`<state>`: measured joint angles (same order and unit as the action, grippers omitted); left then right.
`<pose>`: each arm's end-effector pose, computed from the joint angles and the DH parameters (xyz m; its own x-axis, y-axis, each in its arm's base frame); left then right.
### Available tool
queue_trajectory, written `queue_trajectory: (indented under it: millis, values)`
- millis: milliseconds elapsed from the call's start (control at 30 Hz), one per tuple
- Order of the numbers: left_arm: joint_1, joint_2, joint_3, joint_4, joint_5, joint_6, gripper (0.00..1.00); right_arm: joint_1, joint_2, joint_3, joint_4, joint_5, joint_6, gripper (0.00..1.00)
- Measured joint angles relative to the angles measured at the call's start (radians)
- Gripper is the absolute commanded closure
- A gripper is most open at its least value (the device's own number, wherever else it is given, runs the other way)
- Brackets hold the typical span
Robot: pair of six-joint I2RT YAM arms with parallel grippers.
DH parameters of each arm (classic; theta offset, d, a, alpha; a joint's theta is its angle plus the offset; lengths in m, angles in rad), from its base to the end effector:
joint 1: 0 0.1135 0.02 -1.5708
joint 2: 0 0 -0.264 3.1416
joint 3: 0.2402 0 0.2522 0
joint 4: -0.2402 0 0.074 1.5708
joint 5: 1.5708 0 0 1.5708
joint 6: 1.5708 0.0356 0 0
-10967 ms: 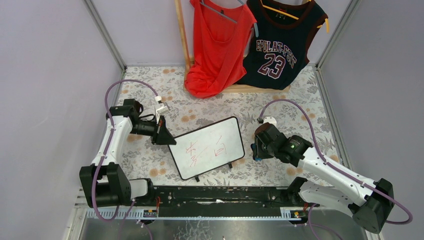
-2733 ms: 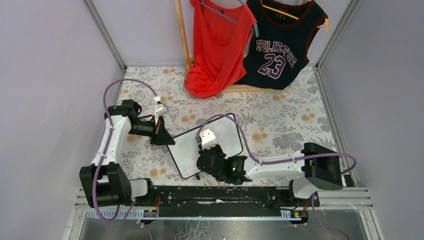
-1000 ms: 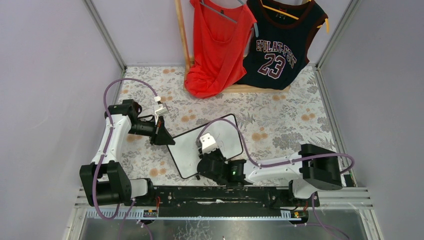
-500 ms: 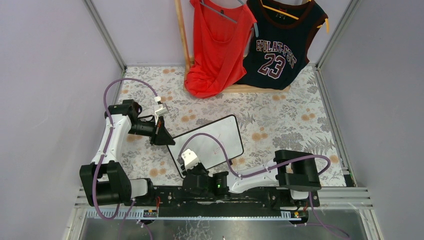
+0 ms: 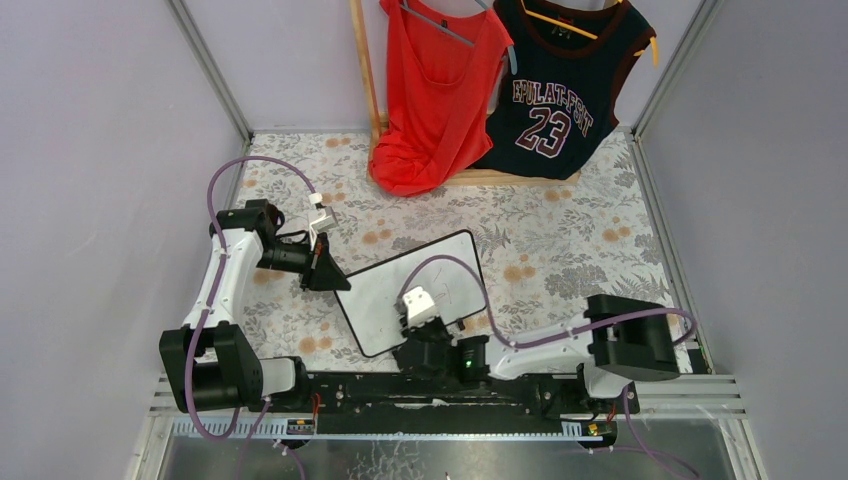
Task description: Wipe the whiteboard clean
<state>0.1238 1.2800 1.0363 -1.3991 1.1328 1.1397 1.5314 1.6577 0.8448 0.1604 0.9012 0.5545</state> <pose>0.1926 -0.0085 0.2767 -0.5199 0.3236 -0.7906 0.8503 0.2844 -0.4428 0.0409 0.3299 0.1815 -0.3340 -0.1752 -0.9262 -0.4938 0.8695 0.0136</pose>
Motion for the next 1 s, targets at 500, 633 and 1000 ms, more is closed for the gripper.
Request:
queue_trajectory:
  millis: [500,633,1000]
  values:
    - [0.000,0.000,0.000,-0.003,0.001,0.003,1.00,-0.069,-0.147,-0.091,-0.093,0.074,0.032,1.00]
    - [0.002,0.000,0.003,-0.003,-0.007,-0.002,1.00,-0.035,-0.030,-0.004,-0.071,0.069,-0.001,1.00]
    - [0.001,0.001,0.007,-0.008,-0.010,0.003,1.00,0.060,0.196,0.211,0.066,-0.079,-0.066,1.00]
